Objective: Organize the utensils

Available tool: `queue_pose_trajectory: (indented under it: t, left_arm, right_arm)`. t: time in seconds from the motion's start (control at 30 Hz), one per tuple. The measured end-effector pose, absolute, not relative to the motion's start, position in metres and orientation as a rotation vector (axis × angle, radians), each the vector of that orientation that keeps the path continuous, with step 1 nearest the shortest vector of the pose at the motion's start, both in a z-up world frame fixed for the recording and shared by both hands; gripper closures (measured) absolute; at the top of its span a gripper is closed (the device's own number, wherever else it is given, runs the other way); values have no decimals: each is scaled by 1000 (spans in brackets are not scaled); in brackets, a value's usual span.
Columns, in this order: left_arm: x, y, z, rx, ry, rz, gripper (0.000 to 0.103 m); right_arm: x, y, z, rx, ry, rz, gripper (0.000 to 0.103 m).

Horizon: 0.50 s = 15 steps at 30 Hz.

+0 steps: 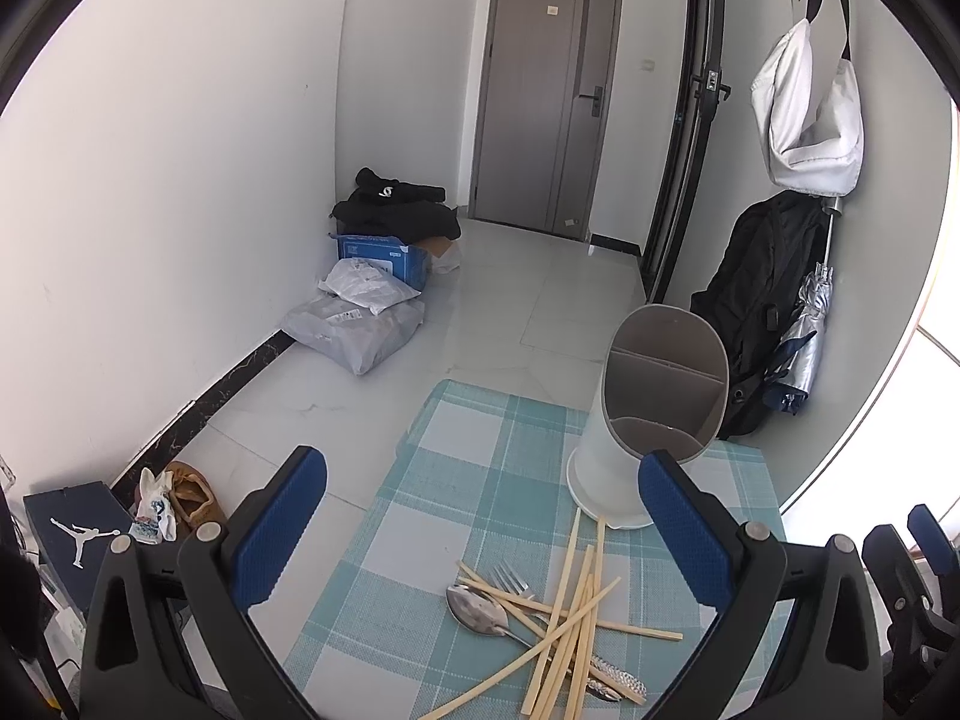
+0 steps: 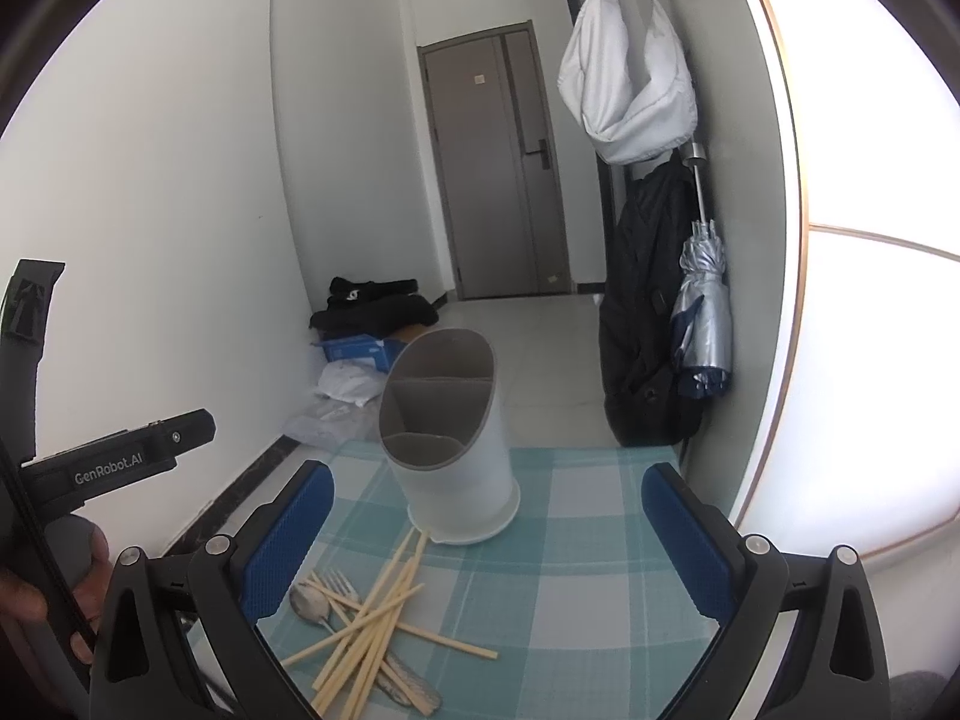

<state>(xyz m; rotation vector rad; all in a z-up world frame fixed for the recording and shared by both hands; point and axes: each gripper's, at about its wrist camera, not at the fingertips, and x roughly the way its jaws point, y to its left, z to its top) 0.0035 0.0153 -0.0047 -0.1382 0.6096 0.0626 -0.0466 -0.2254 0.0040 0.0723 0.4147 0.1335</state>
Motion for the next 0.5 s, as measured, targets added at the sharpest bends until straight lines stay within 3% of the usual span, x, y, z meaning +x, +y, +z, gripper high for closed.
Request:
queue_pose_trajectory:
  t: [0.5]
  left_arm:
    - [4, 21, -9, -183, 625, 44, 1]
  right_arm:
    - [-40, -224, 2, 102, 460, 190, 0]
